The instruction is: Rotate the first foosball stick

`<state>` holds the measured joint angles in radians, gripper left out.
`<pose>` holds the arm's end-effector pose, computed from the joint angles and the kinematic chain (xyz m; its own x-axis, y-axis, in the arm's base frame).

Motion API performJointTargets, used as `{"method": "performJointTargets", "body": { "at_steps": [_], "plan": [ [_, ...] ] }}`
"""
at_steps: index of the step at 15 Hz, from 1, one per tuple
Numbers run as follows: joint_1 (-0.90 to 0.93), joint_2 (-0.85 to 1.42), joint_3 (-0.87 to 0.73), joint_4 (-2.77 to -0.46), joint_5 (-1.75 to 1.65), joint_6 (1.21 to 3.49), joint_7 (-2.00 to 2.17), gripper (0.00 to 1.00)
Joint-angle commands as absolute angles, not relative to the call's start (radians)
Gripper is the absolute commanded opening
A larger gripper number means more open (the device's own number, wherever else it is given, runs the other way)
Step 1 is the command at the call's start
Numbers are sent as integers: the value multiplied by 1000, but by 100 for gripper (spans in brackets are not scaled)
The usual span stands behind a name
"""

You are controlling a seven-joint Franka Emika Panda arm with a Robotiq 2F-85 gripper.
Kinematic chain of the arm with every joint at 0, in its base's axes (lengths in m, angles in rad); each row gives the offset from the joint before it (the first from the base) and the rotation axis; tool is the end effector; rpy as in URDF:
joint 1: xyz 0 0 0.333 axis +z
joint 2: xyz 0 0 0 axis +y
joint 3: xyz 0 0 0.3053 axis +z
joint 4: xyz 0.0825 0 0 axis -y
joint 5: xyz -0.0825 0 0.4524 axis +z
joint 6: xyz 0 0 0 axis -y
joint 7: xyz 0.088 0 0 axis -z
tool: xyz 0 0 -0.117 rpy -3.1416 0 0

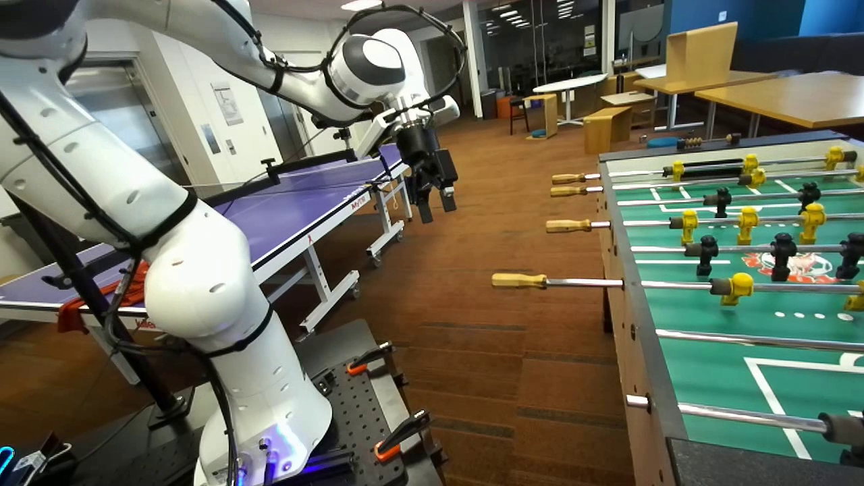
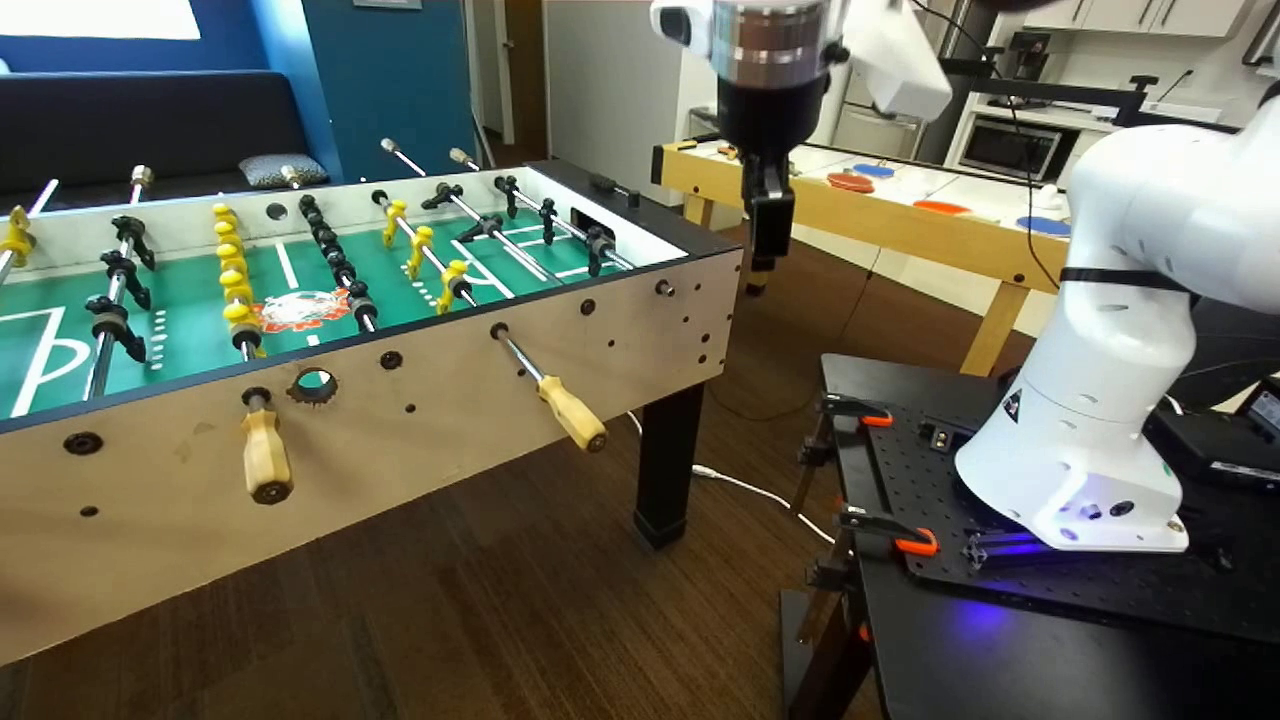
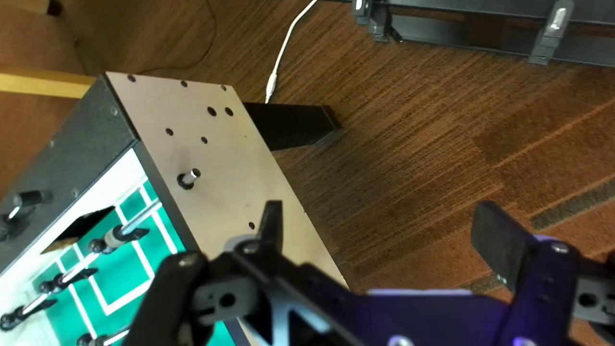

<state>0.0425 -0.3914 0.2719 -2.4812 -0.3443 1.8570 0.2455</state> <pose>0.4432 0.1066 0.3612 0.9770 0.1357 -0.1643 0.1956 -0.8770 0.4389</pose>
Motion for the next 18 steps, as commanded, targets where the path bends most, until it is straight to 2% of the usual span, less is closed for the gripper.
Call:
{"method": "performJointTargets", "body": {
  "at_steps": [1, 8, 13, 18],
  "plan": [
    [76, -344, 308, -2564, -525, 1957, 329, 100],
    [96, -332, 264, -2530, -470, 1924, 309, 100],
    [144, -247, 368, -2570, -738, 1964, 439, 100],
    [237, -60, 450, -2587, -1072, 1899, 735, 100]
  ]
}}
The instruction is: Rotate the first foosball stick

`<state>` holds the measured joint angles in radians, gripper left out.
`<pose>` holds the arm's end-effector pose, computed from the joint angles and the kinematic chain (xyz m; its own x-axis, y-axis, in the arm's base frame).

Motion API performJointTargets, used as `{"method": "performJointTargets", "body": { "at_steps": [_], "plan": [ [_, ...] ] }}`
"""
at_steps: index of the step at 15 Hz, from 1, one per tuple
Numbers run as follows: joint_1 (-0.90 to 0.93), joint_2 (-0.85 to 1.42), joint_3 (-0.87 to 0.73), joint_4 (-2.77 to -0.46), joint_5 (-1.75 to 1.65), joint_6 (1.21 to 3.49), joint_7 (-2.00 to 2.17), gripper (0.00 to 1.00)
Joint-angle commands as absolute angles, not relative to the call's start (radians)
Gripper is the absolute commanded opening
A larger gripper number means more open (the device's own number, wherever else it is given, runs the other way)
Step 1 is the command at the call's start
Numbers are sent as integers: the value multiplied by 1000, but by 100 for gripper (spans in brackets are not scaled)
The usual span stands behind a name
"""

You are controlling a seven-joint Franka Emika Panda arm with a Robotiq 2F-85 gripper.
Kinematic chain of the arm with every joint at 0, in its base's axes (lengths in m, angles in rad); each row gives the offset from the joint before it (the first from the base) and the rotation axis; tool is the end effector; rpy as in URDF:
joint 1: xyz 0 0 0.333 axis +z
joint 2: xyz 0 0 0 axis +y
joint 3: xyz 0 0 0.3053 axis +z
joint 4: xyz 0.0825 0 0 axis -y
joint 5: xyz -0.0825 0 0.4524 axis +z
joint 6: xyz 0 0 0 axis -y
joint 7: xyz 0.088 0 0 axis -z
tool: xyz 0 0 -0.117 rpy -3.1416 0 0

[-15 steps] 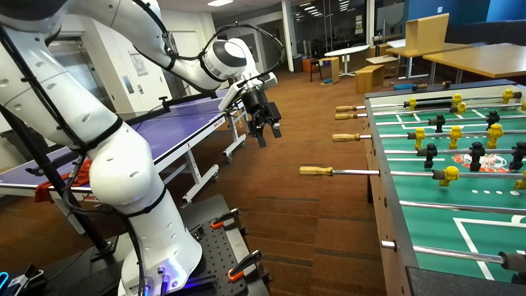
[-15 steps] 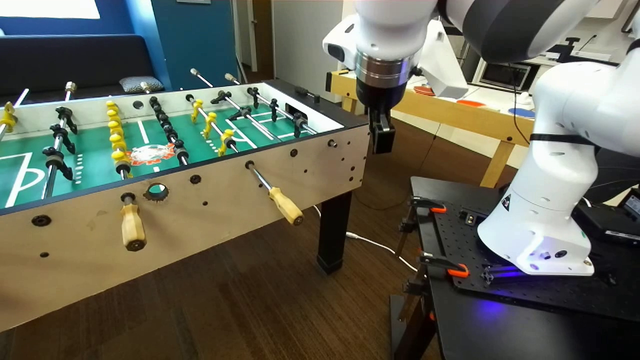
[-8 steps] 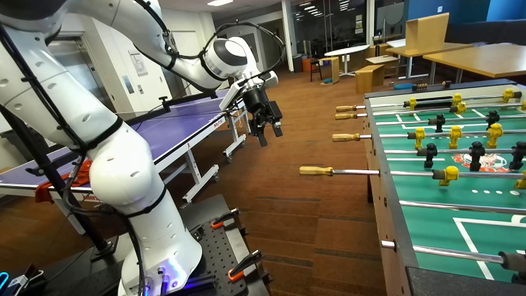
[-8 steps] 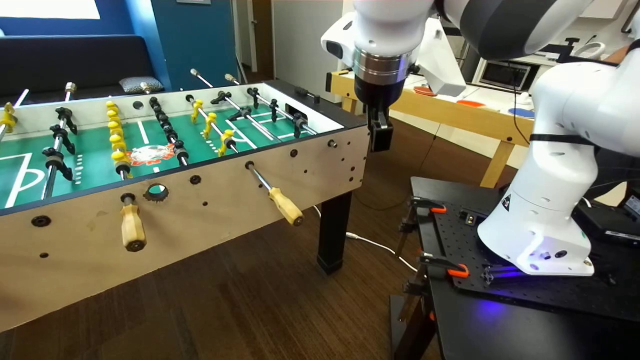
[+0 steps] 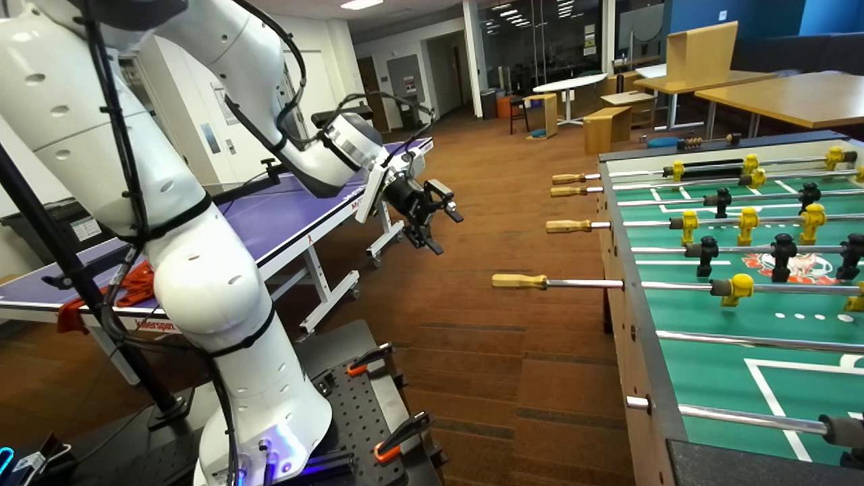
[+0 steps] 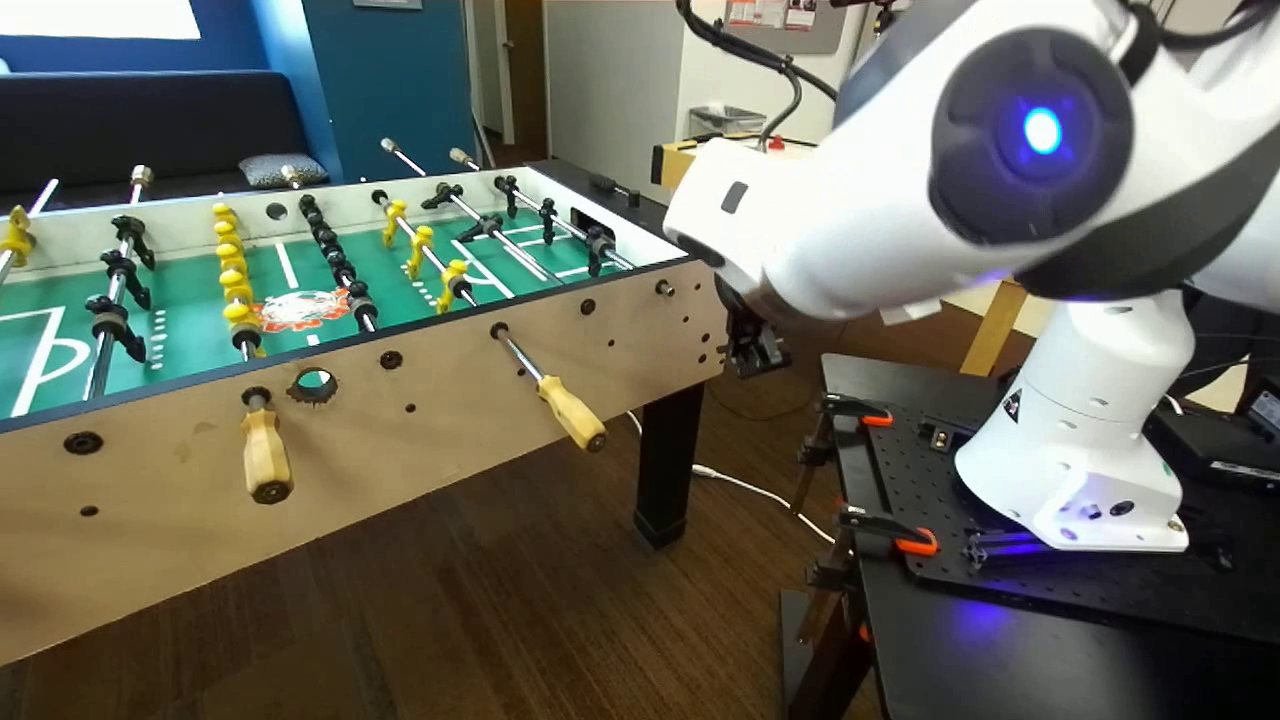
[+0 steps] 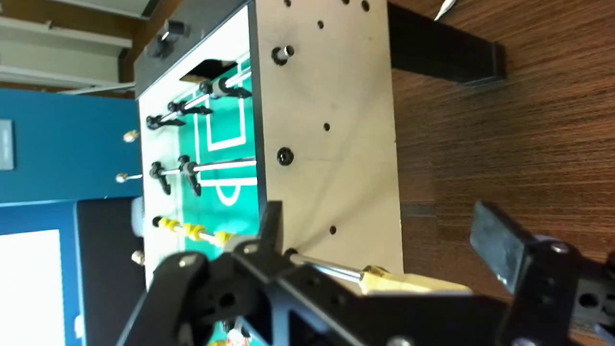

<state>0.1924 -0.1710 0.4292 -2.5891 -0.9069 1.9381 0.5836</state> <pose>0.3948 0.1961 0.2367 0.8644 0.4690 -0.1813 0.4148 -0.4612 0.7844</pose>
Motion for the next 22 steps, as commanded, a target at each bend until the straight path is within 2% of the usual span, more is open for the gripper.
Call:
{"method": "performJointTargets", "body": {
  "at_steps": [1, 5, 6, 11, 22],
  "plan": [
    [256, -14, 450, -2587, -1150, 1880, 798, 100],
    [325, 166, 422, -2573, -1402, 1708, 968, 100],
    [318, 76, 416, -2600, -1323, 1799, 906, 100],
    [324, 106, 408, -2595, -1336, 1787, 927, 100],
    [413, 443, 391, -2355, -1270, 1390, 447, 100]
  ]
}}
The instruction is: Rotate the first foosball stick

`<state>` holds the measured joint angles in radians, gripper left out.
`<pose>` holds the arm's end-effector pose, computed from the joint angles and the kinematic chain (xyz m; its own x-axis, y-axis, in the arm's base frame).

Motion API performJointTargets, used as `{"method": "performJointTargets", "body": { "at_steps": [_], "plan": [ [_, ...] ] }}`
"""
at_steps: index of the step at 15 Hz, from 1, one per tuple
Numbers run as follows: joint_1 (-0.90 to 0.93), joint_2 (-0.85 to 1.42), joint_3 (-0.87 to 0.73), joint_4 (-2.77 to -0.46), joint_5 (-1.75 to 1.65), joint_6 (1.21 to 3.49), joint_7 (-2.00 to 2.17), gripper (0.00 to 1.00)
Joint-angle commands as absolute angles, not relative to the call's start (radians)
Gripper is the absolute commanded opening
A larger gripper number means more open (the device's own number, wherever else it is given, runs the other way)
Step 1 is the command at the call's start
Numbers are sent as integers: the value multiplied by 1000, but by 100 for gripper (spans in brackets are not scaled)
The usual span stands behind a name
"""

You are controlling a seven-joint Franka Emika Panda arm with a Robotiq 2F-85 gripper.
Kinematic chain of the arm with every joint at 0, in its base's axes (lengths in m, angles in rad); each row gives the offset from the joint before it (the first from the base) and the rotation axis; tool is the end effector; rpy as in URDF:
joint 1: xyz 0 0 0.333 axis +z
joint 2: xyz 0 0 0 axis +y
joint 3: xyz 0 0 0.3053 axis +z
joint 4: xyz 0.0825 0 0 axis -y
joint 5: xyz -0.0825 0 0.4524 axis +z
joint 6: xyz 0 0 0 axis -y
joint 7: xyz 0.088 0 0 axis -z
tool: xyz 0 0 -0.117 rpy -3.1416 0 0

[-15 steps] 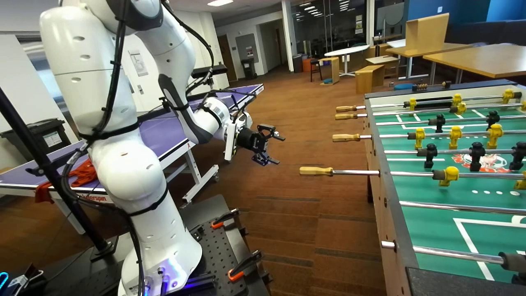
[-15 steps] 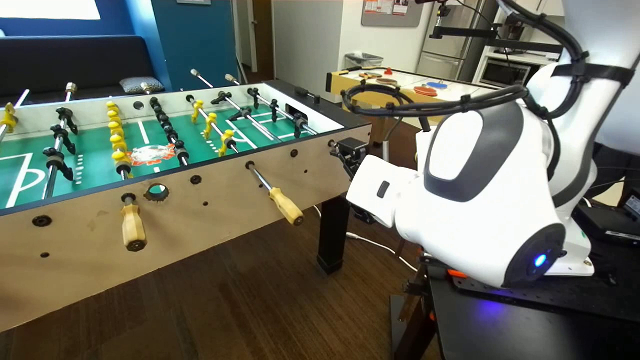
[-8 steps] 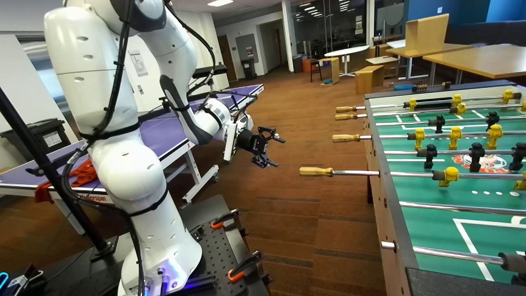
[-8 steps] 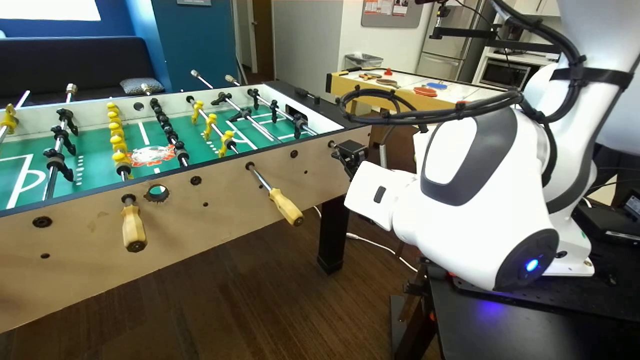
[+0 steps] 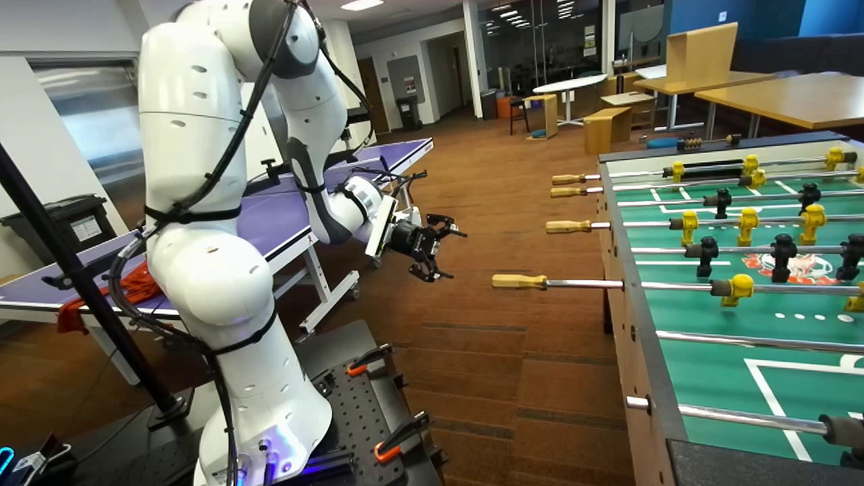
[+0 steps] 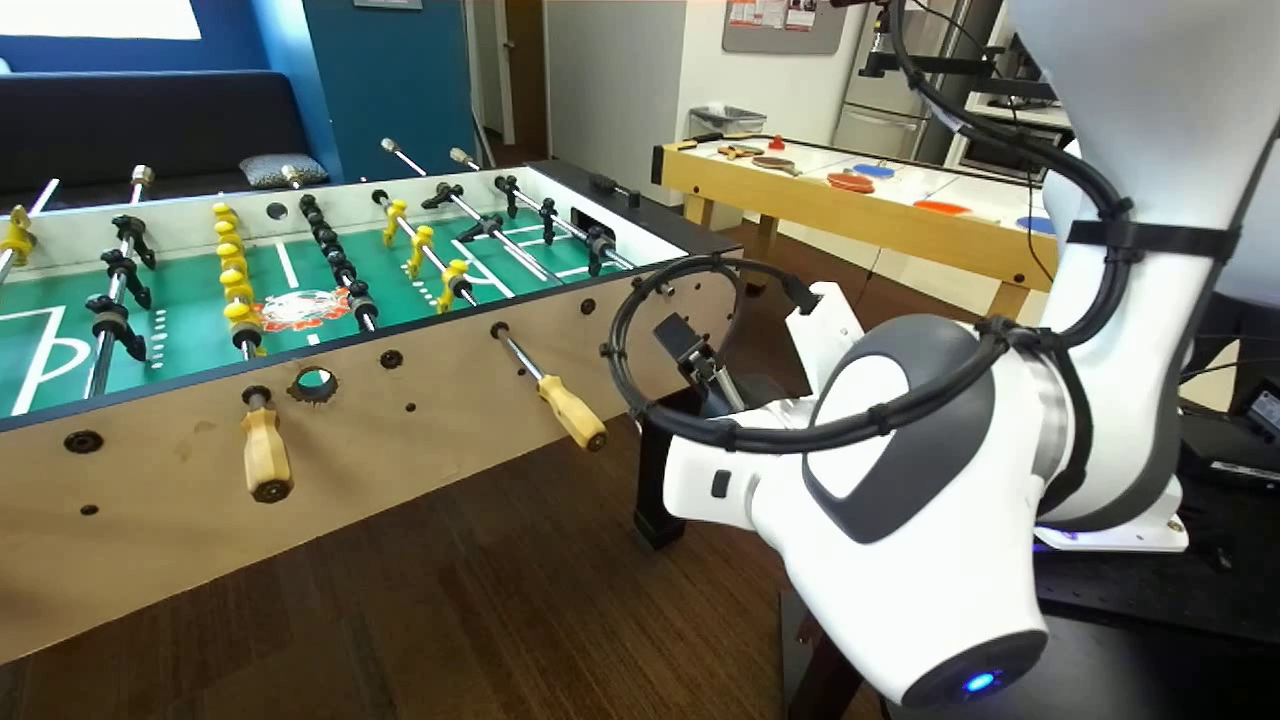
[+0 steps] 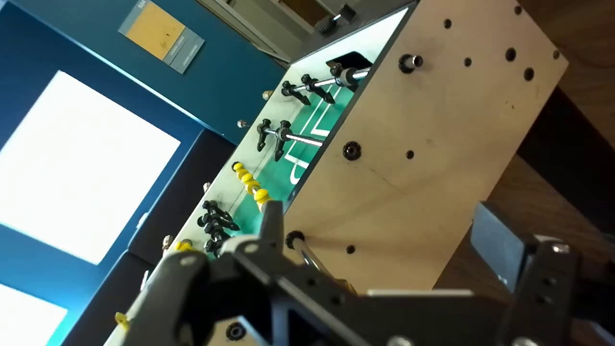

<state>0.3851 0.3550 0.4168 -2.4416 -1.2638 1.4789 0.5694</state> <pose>0.3539 0.2263 0.1046 0.6479 0.4291 -0.6294 0.6258 0.1712 0.7609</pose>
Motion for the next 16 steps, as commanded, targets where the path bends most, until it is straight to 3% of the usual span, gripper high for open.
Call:
{"method": "performJointTargets", "body": {
  "at_steps": [1, 11, 16],
  "plan": [
    [415, 468, 386, -2338, -1286, 1380, 397, 100],
    [422, 664, 346, -2260, -1583, 1370, -56, 100],
    [398, 651, 364, -2278, -1543, 1380, 7, 100]
  ]
}}
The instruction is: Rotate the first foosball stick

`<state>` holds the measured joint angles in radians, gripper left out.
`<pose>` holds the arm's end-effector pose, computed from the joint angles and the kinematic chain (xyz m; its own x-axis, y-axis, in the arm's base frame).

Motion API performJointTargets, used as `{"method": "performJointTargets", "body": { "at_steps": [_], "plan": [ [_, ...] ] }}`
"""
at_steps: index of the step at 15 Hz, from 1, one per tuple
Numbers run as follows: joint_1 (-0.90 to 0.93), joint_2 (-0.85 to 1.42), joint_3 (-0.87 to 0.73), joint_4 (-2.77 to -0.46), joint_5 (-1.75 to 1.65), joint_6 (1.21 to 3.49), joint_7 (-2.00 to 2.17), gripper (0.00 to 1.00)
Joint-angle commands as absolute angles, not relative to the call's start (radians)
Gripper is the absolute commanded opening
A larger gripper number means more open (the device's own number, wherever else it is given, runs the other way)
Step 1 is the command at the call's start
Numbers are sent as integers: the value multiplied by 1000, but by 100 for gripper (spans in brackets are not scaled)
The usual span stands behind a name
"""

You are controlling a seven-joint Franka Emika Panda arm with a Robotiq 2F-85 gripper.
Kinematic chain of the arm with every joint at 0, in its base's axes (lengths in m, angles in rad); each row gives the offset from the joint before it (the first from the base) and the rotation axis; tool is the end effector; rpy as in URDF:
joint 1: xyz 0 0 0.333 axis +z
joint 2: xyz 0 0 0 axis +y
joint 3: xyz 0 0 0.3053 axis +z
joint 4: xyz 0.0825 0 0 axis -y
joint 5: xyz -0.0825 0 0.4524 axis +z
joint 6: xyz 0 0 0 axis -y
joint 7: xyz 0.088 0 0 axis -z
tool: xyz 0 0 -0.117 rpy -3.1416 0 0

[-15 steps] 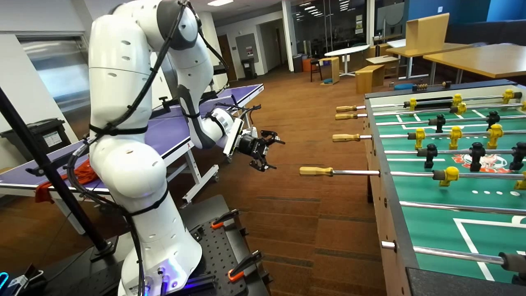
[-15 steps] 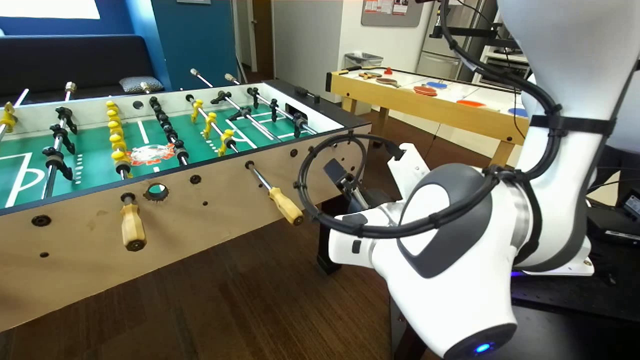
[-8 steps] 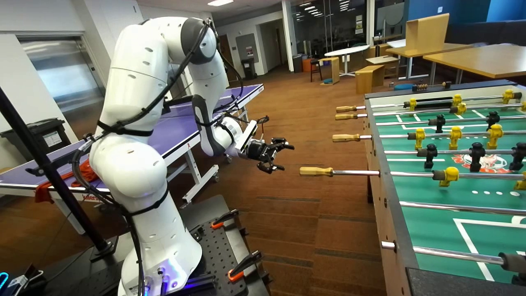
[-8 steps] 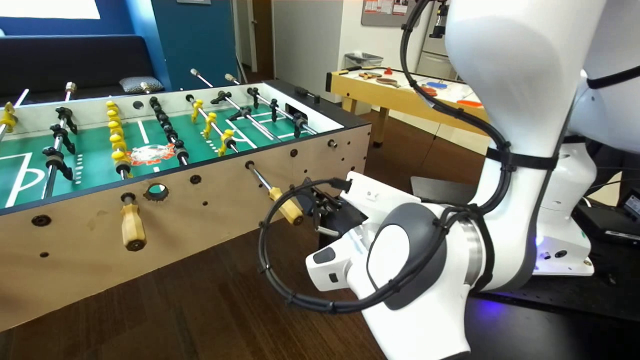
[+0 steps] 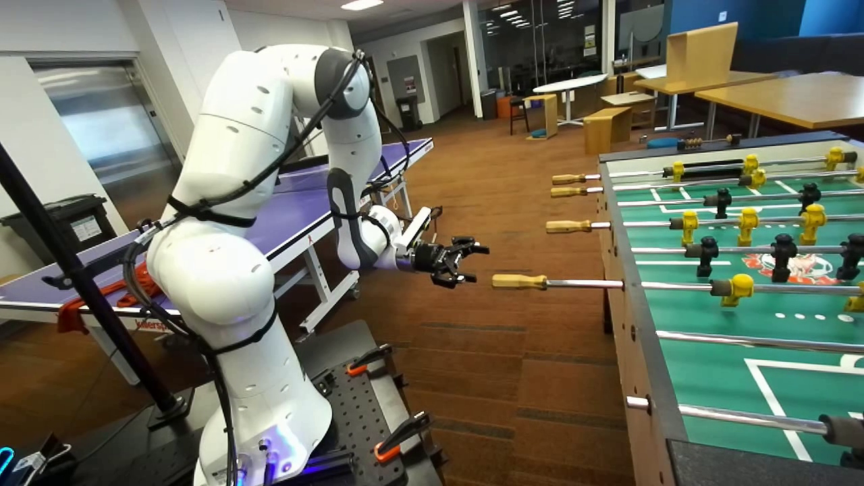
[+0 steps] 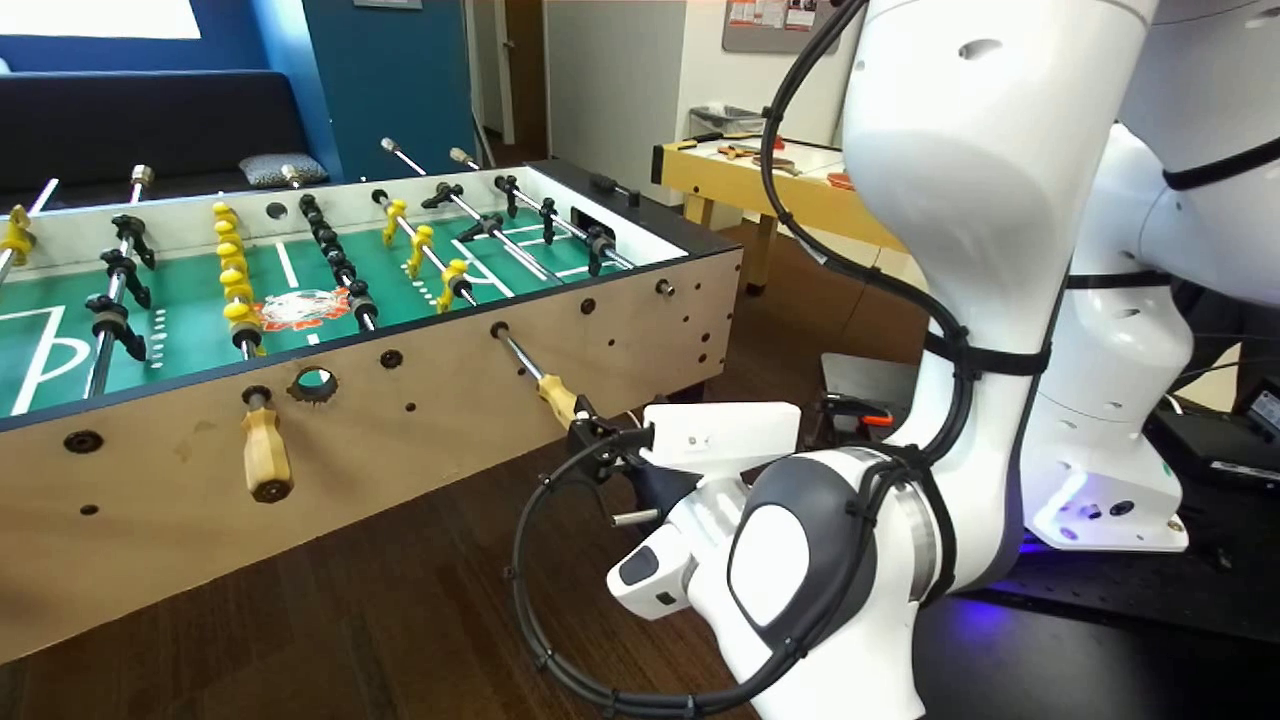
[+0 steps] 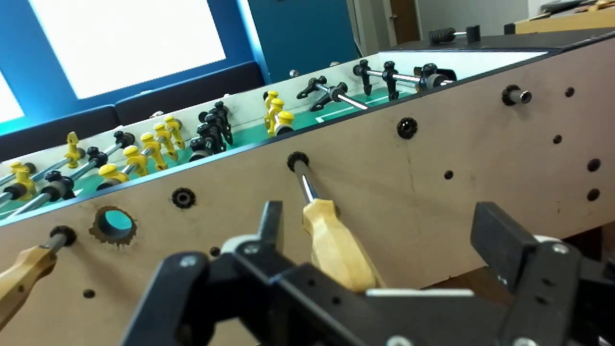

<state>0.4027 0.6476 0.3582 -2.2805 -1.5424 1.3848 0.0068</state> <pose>0.3867 0.2317 0.0303 0.1711 0.1690 -0.9706 0.7955 0.5575 0.2373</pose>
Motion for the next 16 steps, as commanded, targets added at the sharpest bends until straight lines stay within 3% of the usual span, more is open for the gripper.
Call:
{"method": "performJointTargets", "body": {
  "at_steps": [1, 8, 16],
  "plan": [
    [398, 651, 364, -2278, -1543, 1380, 7, 100],
    [427, 752, 342, -2225, -1568, 1290, -24, 100],
    [409, 832, 319, -2177, -1750, 1338, -151, 100]
  ]
}}
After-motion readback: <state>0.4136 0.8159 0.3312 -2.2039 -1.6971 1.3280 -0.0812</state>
